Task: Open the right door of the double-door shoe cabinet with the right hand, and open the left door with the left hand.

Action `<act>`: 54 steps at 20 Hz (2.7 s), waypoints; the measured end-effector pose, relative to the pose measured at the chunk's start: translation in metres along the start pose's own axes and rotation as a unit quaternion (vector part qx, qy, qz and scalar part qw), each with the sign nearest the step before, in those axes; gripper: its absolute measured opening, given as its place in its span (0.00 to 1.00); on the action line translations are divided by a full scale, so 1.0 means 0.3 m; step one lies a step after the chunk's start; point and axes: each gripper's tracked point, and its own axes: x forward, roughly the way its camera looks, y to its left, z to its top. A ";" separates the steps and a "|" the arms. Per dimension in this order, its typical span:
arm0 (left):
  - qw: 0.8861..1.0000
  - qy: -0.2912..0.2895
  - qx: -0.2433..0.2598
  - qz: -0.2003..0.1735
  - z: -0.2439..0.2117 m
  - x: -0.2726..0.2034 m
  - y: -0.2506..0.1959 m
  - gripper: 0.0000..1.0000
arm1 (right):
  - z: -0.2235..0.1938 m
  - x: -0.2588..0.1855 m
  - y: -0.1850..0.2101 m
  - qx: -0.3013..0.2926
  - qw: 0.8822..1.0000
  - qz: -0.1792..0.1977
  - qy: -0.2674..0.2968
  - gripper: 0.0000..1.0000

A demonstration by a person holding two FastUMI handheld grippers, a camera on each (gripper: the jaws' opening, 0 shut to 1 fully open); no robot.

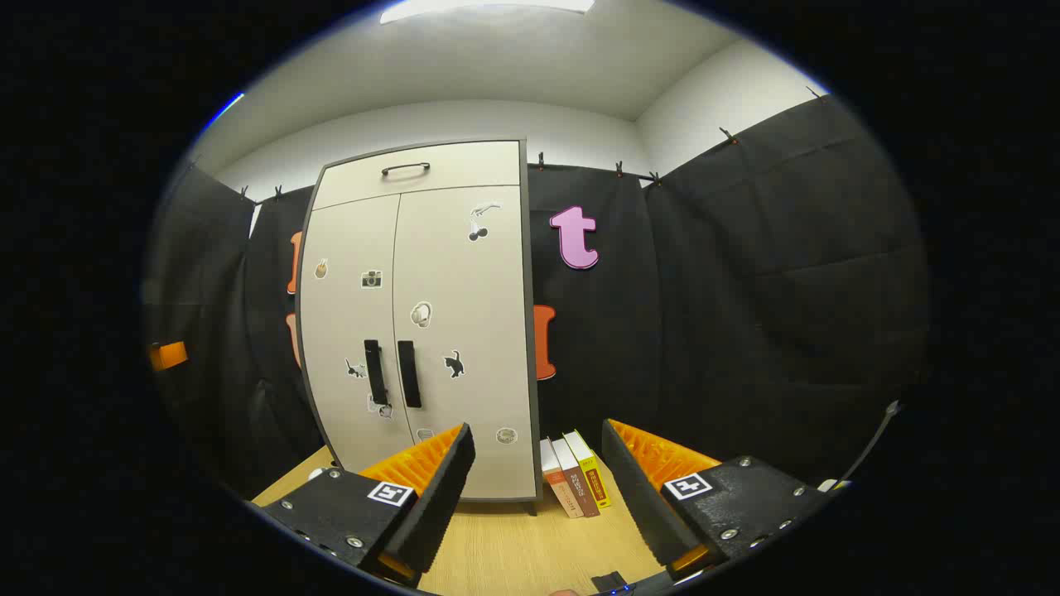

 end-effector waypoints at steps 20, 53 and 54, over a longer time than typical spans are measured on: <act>1.000 -0.004 0.028 -0.012 0.005 0.022 0.002 0.96 | -0.008 0.061 0.070 -0.009 1.000 0.000 -0.003 0.94; 0.999 0.008 0.021 0.049 -0.095 0.185 0.282 0.97 | -0.201 0.952 0.734 -0.004 0.997 0.073 0.027 0.94; 0.998 0.009 0.021 0.050 -0.099 0.187 0.291 0.96 | -0.203 0.966 0.739 -0.004 0.997 0.073 0.027 0.94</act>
